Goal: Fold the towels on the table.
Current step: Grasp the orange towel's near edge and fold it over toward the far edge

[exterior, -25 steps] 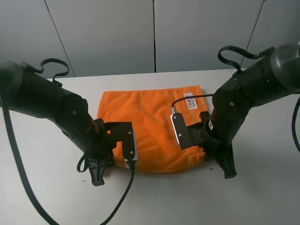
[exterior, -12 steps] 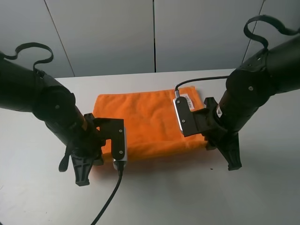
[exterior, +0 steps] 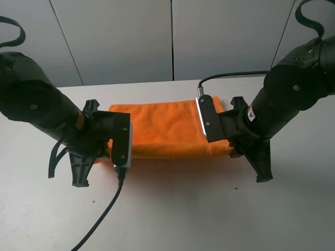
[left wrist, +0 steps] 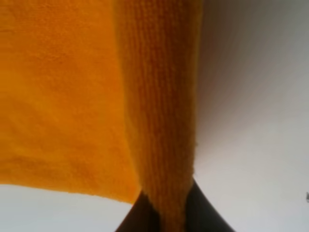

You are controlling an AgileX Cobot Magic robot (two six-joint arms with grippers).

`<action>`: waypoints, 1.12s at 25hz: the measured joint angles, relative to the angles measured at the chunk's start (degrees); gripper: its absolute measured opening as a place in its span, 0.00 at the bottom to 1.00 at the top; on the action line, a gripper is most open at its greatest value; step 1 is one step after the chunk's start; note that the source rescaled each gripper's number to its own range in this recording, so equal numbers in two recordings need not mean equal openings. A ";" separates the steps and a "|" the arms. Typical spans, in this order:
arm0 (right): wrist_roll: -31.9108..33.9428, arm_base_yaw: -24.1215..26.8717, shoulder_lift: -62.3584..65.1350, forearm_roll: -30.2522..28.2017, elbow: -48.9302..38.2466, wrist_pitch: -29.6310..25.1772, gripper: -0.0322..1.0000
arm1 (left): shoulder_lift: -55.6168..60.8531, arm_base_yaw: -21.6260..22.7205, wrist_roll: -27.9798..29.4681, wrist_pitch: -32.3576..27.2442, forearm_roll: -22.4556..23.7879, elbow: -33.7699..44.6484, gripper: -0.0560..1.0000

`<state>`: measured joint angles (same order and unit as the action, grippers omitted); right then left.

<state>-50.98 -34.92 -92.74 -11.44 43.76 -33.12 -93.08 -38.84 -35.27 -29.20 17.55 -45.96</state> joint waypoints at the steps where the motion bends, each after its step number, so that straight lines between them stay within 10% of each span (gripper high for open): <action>1: 1.12 0.00 0.00 -0.44 0.64 -0.51 0.03 | 0.37 0.00 1.06 0.11 1.06 0.00 0.05; 14: 6.49 -0.22 0.13 -8.01 10.82 -4.63 0.03 | 1.94 0.28 31.22 2.46 32.72 0.00 0.05; 28: 6.61 5.00 -8.68 -13.45 18.81 1.93 0.03 | 0.91 11.08 37.58 15.91 40.03 -2.24 0.05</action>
<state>-44.37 -29.92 -101.42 -24.90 62.57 -31.18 -92.17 -27.76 2.31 -13.29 57.58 -48.20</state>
